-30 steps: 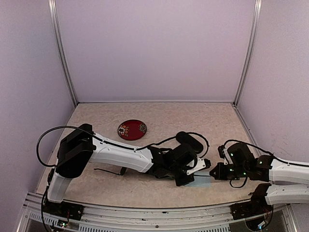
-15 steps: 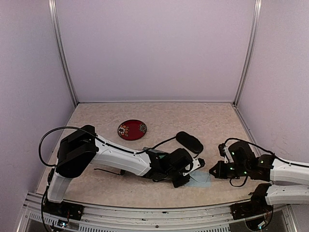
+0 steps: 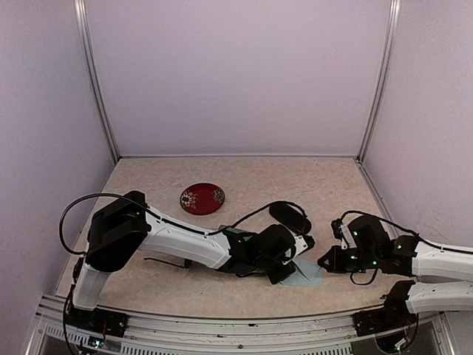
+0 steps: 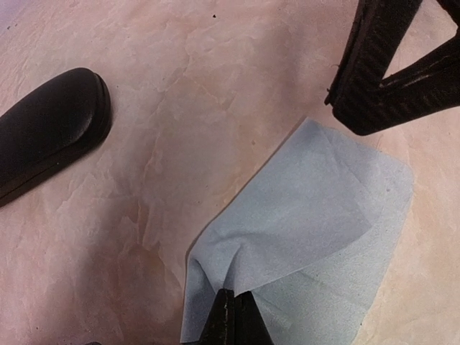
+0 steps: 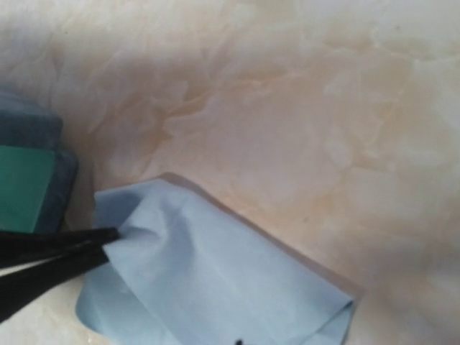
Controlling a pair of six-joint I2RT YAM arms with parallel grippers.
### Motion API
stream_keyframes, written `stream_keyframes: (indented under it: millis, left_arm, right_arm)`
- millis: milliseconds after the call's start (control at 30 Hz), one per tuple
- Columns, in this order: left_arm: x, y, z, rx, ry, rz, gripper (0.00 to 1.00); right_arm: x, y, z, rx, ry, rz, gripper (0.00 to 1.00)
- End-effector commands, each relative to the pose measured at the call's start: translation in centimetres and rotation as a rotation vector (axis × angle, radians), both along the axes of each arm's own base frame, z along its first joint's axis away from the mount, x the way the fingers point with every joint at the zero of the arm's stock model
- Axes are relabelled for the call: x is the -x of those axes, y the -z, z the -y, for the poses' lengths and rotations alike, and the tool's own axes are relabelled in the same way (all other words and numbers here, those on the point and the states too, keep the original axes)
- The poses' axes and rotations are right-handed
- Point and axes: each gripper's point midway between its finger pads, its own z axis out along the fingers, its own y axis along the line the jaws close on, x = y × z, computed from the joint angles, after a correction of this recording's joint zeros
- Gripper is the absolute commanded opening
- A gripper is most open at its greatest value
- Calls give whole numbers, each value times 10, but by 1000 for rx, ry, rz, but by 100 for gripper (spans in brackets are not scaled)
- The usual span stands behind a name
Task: Organize the sunglasses
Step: Put down the corner of the glasses cleaning cloth at the center of the board.
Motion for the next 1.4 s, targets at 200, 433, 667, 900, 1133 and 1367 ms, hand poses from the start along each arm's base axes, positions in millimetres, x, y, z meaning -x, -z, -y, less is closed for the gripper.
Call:
stream_keyframes:
  millis: [200,433,667,900,1133,1367]
  left_arm:
    - [-37,-21,10,93,-30,-135,0]
    - [-57,-11,16,59,-40,-174,2]
    - [-60,-2,12,33,-46,-173,9]
    - [-61,-17,7,66,-67,-148,20]
    - [-57,-42,-5,115,-103,-97,31]
    - [-32,-61,-6,134,-72,-23,39]
  right_arm:
    - [-3,-18,-10,-32,-75,75,5]
    - [-3,-15,-19,-30,-139,85,20]
    - [-8,-13,-23,-25,-147,100,26]
    - [-11,3,-18,37,-134,64,29]
    - [-8,17,-7,106,-110,21,33]
    - [12,25,-5,97,-133,-36,34]
